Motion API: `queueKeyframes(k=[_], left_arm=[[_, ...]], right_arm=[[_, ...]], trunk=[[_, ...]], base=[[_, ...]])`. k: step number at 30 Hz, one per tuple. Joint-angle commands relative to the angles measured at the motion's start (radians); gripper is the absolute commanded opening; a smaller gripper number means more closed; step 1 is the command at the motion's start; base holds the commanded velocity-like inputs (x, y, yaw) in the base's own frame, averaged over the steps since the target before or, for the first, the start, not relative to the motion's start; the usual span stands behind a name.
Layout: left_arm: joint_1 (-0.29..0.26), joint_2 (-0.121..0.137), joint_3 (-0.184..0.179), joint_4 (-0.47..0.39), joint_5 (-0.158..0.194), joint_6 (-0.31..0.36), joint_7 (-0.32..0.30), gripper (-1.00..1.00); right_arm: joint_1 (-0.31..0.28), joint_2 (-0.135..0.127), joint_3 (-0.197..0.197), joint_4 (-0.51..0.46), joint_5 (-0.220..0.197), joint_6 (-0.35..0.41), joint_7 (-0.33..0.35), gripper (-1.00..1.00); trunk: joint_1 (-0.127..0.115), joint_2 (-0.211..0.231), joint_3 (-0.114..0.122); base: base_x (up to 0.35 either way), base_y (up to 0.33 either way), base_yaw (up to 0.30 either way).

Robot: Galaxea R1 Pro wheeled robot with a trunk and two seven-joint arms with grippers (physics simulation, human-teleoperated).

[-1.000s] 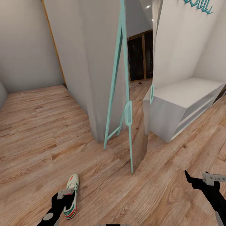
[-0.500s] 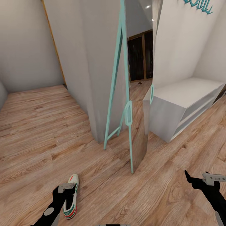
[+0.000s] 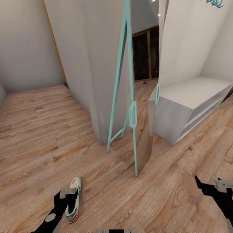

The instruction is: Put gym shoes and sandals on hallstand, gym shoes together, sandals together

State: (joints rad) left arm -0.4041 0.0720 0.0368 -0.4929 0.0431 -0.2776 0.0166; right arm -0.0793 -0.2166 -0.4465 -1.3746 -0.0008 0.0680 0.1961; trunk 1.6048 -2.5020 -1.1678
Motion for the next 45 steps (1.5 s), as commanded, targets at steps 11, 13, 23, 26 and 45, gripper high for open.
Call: queueKeyframes(k=[11, 13, 23, 26, 45], left_arm=[[-0.002, 0.0, -0.001, 0.001, 0.004, -0.003, 0.002, 1.0], [-0.002, 0.0, -0.001, 0.001, 0.004, -0.003, 0.002, 1.0], [-0.002, 0.001, -0.001, 0.001, 0.005, -0.003, 0.002, 1.0], [-0.002, 0.001, -0.001, 0.001, 0.005, -0.003, 0.002, 1.0], [-0.001, 0.001, 0.001, 0.001, 0.005, -0.004, 0.003, 1.0]], right_arm=[[-0.001, 0.0, -0.023, -0.001, -0.002, 0.006, 0.008, 1.0], [-0.001, 0.0, -0.024, -0.001, -0.002, 0.006, 0.008, 1.0], [-0.001, 0.0, -0.024, -0.001, -0.002, 0.006, 0.008, 1.0], [-0.001, 0.0, -0.024, -0.001, -0.002, 0.006, 0.008, 1.0], [-0.001, 0.001, -0.023, -0.001, -0.002, 0.006, 0.008, 1.0]], trunk=[[0.005, -0.003, -0.061], [0.006, -0.003, -0.071], [0.01, -0.006, -0.126], [0.011, -0.006, -0.135], [0.011, -0.006, -0.147]], base=[[0.0, 0.0, 0.0], [0.0, 0.0, 0.0], [0.0, 0.0, 0.0], [0.0, 0.0, 0.0], [0.0, 0.0, 0.0]])
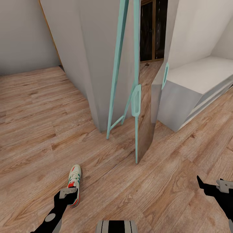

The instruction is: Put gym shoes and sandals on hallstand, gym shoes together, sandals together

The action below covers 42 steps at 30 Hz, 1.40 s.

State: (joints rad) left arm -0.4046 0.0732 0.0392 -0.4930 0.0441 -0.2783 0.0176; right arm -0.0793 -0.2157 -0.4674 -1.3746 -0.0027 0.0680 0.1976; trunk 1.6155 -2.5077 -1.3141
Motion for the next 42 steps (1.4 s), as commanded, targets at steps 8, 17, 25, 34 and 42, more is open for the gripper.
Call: queueKeyframes(k=[8, 17, 25, 34, 42], left_arm=[[0.004, -0.001, 0.0, 0.006, 0.004, -0.043, 0.003, 1.0], [0.004, 0.0, 0.001, 0.012, 0.003, -0.073, 0.004, 1.0], [0.004, 0.0, 0.001, 0.013, 0.003, -0.077, 0.004, 1.0], [0.003, 0.0, 0.001, 0.012, 0.003, -0.079, 0.004, 1.0], [0.003, 0.0, 0.001, 0.009, 0.003, -0.079, 0.004, 1.0]], right_arm=[[0.0, 0.0, -0.002, -0.001, 0.0, 0.006, 0.006, 1.0], [0.0, 0.0, -0.002, -0.001, 0.0, 0.006, 0.006, 1.0], [0.0, 0.001, -0.002, -0.001, 0.0, 0.006, 0.006, 1.0], [0.0, 0.001, -0.003, -0.001, 0.0, 0.006, 0.006, 1.0], [0.0, -0.001, -0.004, -0.044, 0.0, 0.009, 0.006, 1.0]], trunk=[[0.0, 0.0, -0.003], [0.002, -0.001, -0.034], [0.006, -0.003, -0.077], [0.009, -0.005, -0.117], [0.009, -0.005, -0.121]], base=[[0.0, 0.0, 0.0], [0.0, 0.0, 0.0], [0.0, 0.0, 0.023], [0.0, 0.0, 0.018], [0.0, 0.0, 0.009]])
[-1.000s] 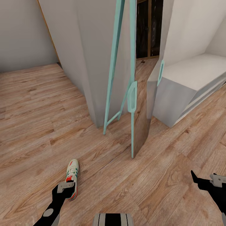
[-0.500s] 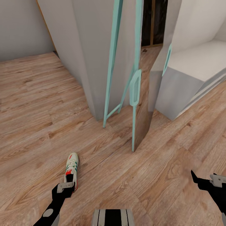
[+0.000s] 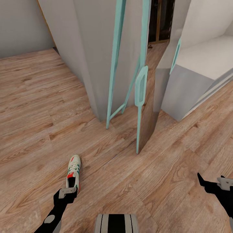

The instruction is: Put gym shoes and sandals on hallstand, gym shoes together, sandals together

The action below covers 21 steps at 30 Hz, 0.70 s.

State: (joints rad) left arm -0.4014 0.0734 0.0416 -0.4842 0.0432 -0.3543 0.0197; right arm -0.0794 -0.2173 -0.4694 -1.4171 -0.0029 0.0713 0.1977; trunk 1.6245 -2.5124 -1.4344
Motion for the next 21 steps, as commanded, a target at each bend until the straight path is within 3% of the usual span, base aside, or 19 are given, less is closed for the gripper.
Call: queueKeyframes(k=[1, 10, 15, 21], left_arm=[[0.0, 0.0, -0.002, 0.0, 0.004, -0.003, 0.002, 1.0], [0.0, -0.001, -0.003, 0.0, 0.004, -0.003, 0.002, 1.0], [0.0, -0.001, -0.003, -0.002, 0.004, -0.003, 0.002, 1.0], [0.0, -0.003, -0.004, -0.001, 0.004, -0.003, 0.002, 1.0]], right_arm=[[0.0, -0.001, -0.002, -0.012, 0.0, 0.007, 0.006, 1.0], [0.0, -0.014, -0.017, -0.101, -0.004, 0.096, 0.006, 1.0], [0.0, -0.042, -0.022, -0.116, -0.006, 0.15, 0.005, 1.0], [-0.001, -0.064, -0.025, -0.119, -0.014, 0.163, 0.006, 1.0]], trunk=[[0.0, 0.0, -0.001], [0.0, 0.0, -0.001], [0.0, 0.0, -0.001], [0.0, 0.0, -0.001]], base=[[0.0, 0.0, 0.002], [0.0, 0.0, 0.0], [0.0, 0.0, 0.0], [0.0, 0.0, 0.0]])
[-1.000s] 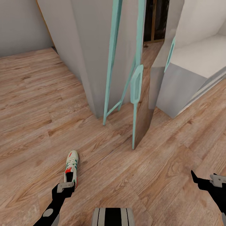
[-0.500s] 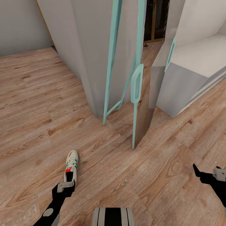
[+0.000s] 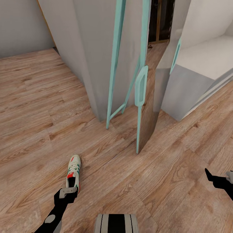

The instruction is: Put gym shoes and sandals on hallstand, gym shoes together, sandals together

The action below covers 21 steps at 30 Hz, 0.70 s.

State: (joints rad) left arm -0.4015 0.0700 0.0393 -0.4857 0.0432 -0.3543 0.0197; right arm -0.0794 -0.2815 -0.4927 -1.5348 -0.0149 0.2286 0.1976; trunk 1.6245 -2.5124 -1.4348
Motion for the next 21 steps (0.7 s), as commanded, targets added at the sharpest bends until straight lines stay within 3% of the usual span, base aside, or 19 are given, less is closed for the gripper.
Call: queueKeyframes(k=[1, 8, 21], left_arm=[[0.0, 0.0, -0.002, 0.001, 0.004, -0.003, 0.002, 1.0], [-0.001, -0.001, -0.002, 0.001, 0.004, -0.003, 0.002, 1.0], [-0.002, -0.002, -0.002, 0.001, 0.004, -0.003, 0.002, 1.0]], right_arm=[[0.0, -0.001, -0.002, -0.001, -0.005, 0.006, 0.006, 1.0], [0.0, -0.004, -0.001, -0.001, -0.026, 0.008, 0.006, 1.0], [0.0, -0.004, -0.007, -0.001, -0.03, 0.006, 0.006, 1.0]], trunk=[[0.0, 0.0, -0.001], [0.0, 0.0, -0.001], [0.004, -0.003, -0.046]], base=[[0.0, 0.0, 0.0], [0.0, 0.0, 0.0], [0.0, 0.0, 0.0]])
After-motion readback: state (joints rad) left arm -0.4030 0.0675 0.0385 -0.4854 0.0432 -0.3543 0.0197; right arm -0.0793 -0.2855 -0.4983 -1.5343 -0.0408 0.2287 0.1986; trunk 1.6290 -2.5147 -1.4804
